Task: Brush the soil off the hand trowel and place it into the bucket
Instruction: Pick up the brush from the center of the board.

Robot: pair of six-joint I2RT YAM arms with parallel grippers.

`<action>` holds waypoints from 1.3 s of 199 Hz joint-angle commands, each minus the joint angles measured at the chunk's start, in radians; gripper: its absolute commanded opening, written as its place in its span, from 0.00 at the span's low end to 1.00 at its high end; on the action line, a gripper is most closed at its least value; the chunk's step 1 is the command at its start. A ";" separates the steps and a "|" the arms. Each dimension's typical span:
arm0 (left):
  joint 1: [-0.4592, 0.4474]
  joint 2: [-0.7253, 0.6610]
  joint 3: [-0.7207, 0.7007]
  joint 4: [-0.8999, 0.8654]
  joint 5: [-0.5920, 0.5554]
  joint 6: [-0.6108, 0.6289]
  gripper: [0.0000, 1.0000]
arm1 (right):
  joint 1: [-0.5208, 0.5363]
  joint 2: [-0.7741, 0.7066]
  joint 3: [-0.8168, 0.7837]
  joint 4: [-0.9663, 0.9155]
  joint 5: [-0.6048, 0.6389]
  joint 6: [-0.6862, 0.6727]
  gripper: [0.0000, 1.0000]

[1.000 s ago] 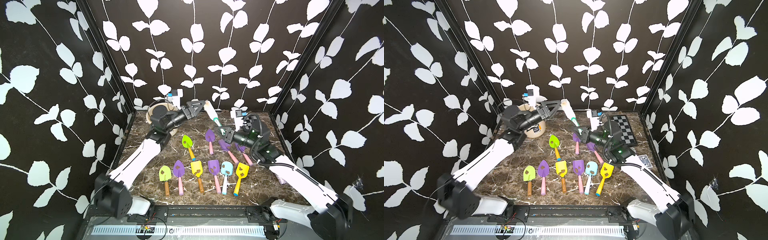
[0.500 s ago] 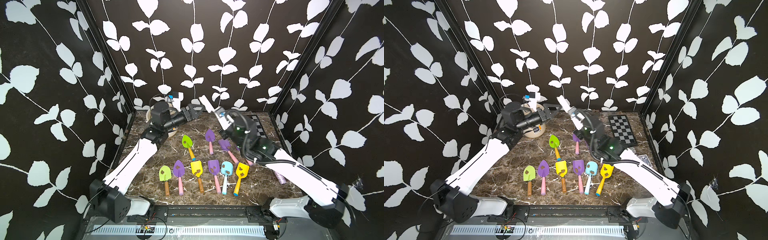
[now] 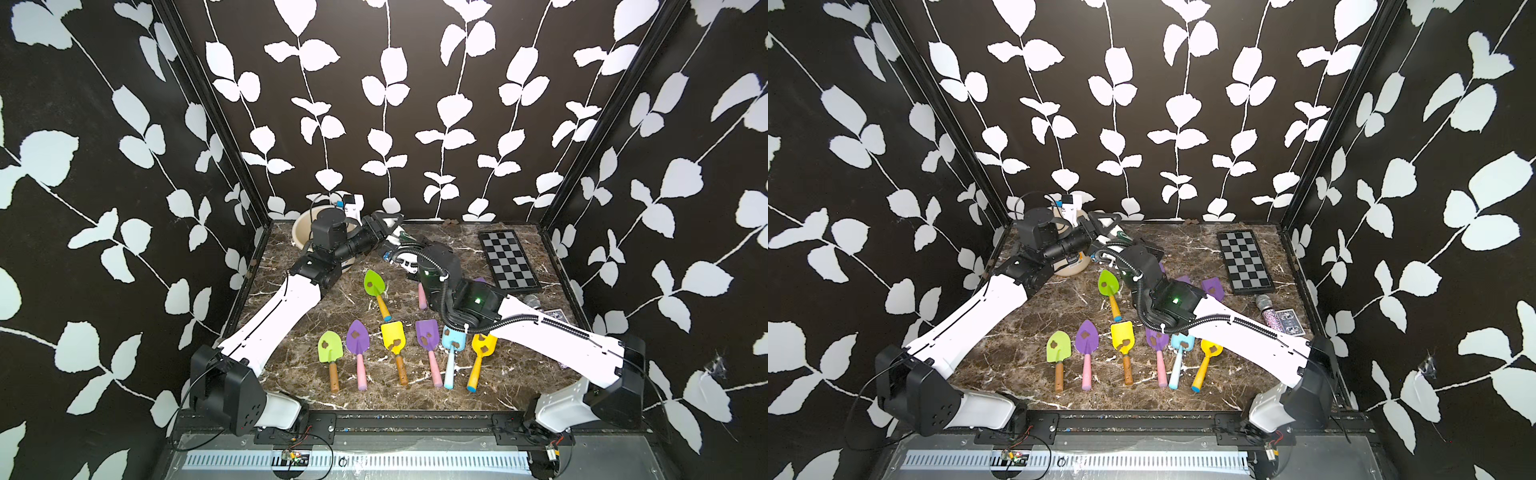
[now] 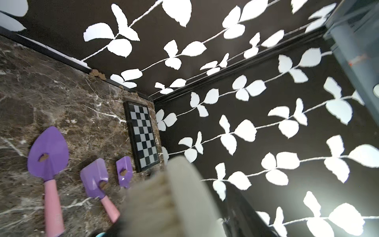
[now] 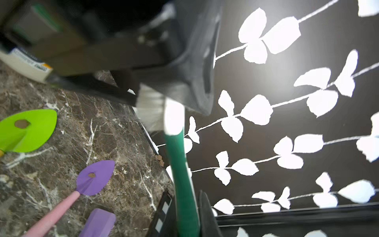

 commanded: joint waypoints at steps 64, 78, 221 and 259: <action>0.012 -0.002 -0.047 0.222 0.022 0.011 0.00 | 0.021 -0.079 0.032 -0.218 -0.327 0.388 0.46; 0.013 0.000 -0.060 0.270 0.012 0.054 0.00 | 0.014 -0.099 0.039 -0.264 -0.429 0.499 0.69; 0.018 0.121 -0.117 0.872 0.098 -0.178 0.00 | -0.401 -0.204 -0.275 0.521 -1.341 1.688 0.73; 0.019 0.135 -0.115 0.920 0.094 -0.221 0.00 | -0.417 -0.171 -0.301 0.664 -1.346 1.807 0.52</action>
